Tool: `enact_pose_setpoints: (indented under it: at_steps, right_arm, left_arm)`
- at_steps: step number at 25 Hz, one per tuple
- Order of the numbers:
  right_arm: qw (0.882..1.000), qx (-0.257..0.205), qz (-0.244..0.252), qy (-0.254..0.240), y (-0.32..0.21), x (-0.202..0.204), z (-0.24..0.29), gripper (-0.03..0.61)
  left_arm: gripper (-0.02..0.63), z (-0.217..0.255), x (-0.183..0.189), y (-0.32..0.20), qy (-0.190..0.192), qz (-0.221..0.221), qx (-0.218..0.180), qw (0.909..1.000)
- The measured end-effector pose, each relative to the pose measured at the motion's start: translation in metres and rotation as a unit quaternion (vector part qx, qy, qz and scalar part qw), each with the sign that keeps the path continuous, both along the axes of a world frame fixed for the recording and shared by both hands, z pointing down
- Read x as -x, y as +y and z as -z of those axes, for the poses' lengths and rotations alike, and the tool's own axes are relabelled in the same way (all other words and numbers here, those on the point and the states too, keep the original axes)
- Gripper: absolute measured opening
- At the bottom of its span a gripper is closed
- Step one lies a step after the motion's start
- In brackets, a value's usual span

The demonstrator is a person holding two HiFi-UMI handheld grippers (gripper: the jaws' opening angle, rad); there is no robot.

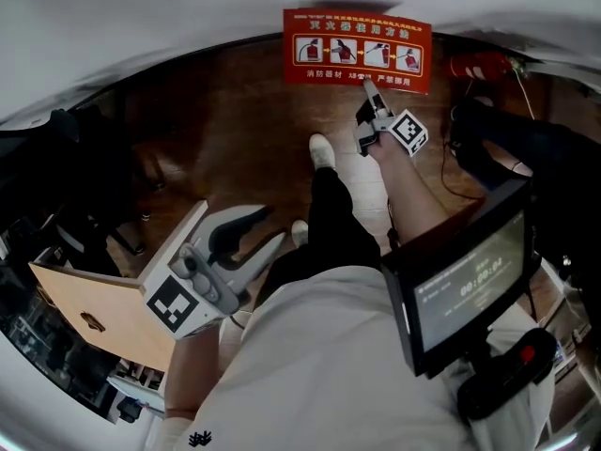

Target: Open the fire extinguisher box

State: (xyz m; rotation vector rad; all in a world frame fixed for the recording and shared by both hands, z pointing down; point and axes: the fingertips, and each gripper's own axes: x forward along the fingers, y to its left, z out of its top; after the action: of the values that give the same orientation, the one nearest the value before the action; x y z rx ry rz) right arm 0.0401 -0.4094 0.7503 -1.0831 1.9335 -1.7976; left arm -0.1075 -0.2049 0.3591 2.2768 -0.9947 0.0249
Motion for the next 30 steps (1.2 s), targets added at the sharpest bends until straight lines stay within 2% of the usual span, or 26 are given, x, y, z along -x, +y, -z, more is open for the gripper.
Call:
enact_pose_setpoints:
  at_steps: [5, 13, 20, 30]
  right_arm:
    - [0.999, -0.008, -0.007, -0.052, 0.008, 0.005, 0.044, 0.089]
    - [0.993, -0.110, 0.020, -0.047, -0.070, 0.018, 0.137, 0.051]
    - [0.988, -0.151, -0.003, -0.040, -0.144, 0.027, 0.159, 0.051]
    - [0.984, -0.176, -0.009, -0.028, -0.199, 0.030, 0.166, 0.049]
  left_arm:
    - [0.103, -0.001, -0.007, -0.004, 0.004, -0.005, -0.023, 0.9997]
    - [0.103, 0.005, -0.005, -0.017, 0.002, 0.004, -0.039, 0.9992]
    - [0.103, 0.003, 0.007, -0.011, -0.008, 0.022, -0.043, 0.9988]
    - [0.103, 0.010, 0.012, -0.006, -0.016, 0.052, -0.034, 0.9979]
